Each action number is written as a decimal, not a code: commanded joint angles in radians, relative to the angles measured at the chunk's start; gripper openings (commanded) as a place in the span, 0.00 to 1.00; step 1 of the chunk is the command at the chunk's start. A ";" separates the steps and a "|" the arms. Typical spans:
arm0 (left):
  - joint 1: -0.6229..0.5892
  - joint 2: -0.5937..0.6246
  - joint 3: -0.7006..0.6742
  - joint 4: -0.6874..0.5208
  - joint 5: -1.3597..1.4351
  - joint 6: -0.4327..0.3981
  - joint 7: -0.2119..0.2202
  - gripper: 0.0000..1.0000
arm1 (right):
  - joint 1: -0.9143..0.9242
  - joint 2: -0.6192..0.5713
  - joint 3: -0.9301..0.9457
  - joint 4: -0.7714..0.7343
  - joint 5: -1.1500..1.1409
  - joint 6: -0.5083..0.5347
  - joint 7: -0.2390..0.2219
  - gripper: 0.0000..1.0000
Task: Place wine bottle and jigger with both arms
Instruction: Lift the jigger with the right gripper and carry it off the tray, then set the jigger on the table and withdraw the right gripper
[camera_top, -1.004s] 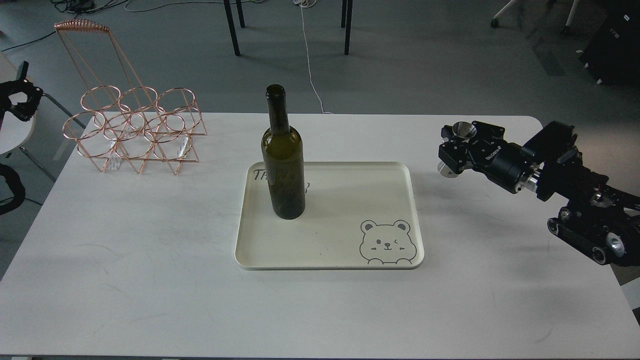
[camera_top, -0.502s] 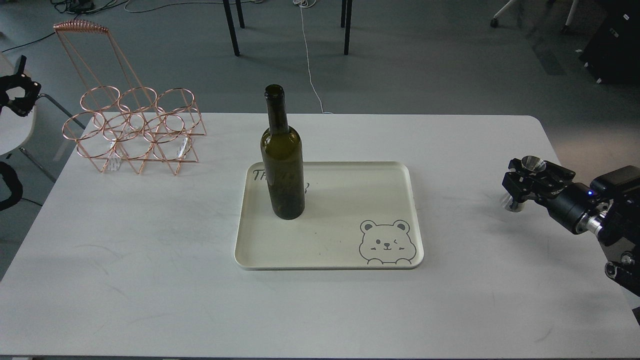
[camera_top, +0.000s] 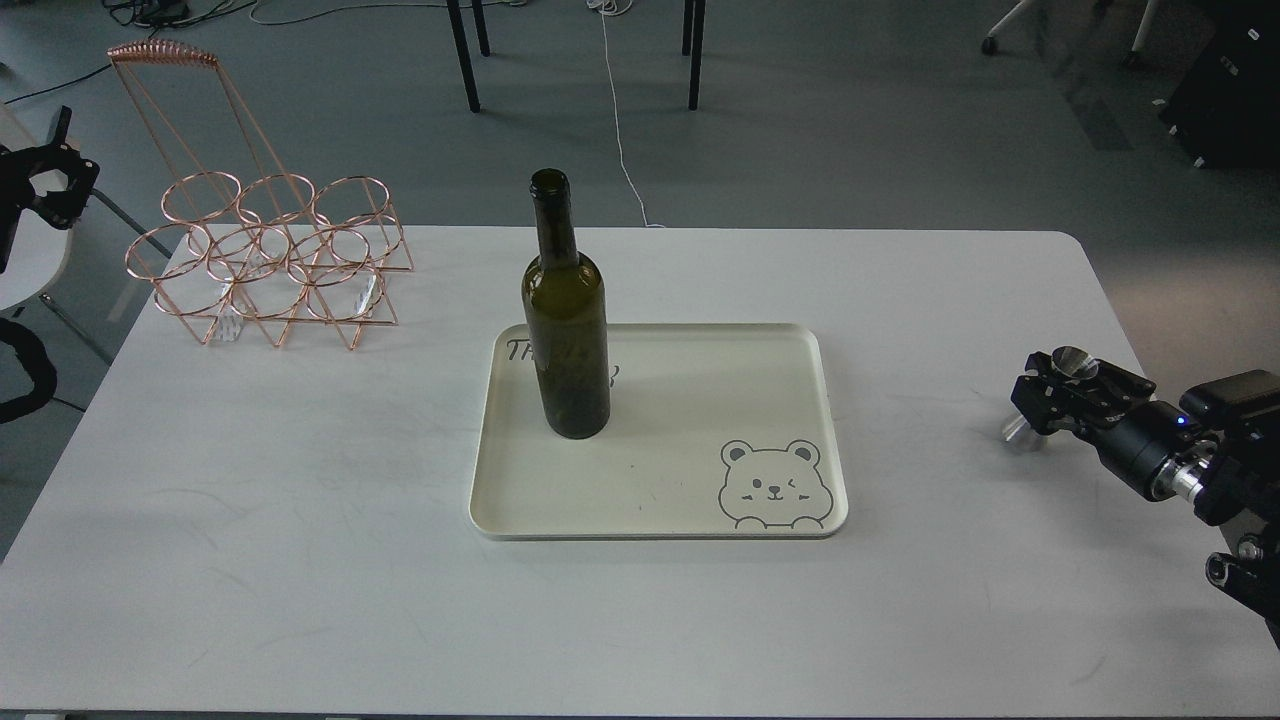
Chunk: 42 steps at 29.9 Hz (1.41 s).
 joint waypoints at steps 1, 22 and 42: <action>-0.008 0.000 -0.001 0.000 -0.001 0.000 0.001 0.99 | 0.001 0.001 -0.003 0.001 0.000 0.000 0.000 0.14; -0.026 0.003 0.003 0.000 0.002 0.004 0.004 0.99 | -0.080 -0.078 -0.011 0.111 -0.002 0.000 0.000 0.58; -0.012 0.212 0.025 -0.203 0.166 0.000 0.013 0.98 | 0.148 -0.353 0.026 0.331 0.449 0.000 0.000 0.86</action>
